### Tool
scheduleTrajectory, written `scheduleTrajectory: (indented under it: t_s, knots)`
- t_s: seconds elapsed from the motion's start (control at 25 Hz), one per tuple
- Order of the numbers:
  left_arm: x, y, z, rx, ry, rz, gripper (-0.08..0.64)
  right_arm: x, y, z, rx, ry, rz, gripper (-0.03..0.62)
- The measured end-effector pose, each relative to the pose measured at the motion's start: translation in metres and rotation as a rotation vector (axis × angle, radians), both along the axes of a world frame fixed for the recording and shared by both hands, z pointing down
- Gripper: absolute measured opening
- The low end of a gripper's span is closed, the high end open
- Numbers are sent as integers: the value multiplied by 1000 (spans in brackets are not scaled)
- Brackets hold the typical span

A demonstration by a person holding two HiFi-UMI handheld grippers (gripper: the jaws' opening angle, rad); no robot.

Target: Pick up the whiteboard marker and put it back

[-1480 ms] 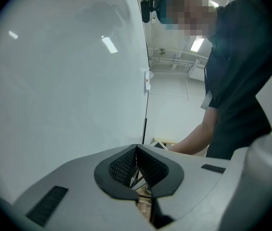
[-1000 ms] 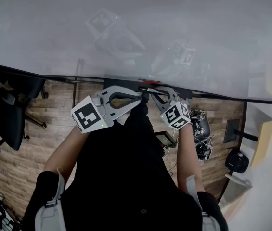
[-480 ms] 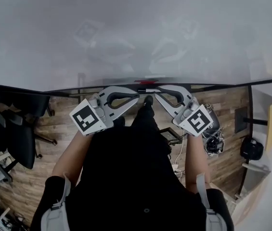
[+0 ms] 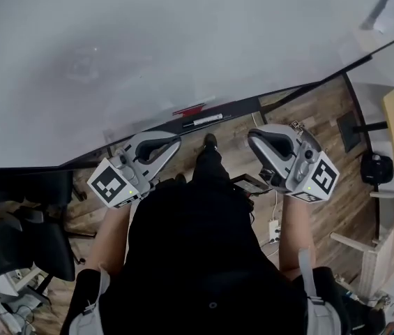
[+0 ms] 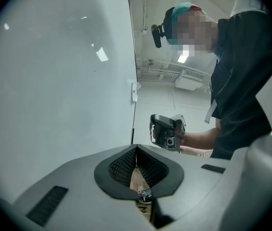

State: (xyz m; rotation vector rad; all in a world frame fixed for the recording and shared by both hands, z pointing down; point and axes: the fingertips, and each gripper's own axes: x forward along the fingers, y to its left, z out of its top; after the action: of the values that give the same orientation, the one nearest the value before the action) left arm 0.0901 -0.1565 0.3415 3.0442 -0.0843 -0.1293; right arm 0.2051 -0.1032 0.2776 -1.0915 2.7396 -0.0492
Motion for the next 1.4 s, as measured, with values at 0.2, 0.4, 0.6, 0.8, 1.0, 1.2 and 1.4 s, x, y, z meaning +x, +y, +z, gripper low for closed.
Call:
scheduleTrajectory:
  t_s: [0.2,0.4,0.6,0.8,1.0,1.2,1.4]
  knots:
    - [6,23,1,12,-19,59,8,8,42,10,21,-56,51,21]
    - [17,49,9,-12,-38,83,6,17,69,37,-2,-91,47,20]
    - [35,67,9,5,-73,72,6,32,86,46,5,-102,29,20]
    - [64,84,0,3,-91,88,6,45,107,41,28,-106,23,19]
    - [112,138,11,-24,-88,156,6,66,149,56,-16,-127,20,18]
    - [155,198,13,-65,-57,201,6,94,204,68,-84,-120,21,18]
    - [161,241,22,-76,-78,192,6,106,241,81,-113,-128,7,18]
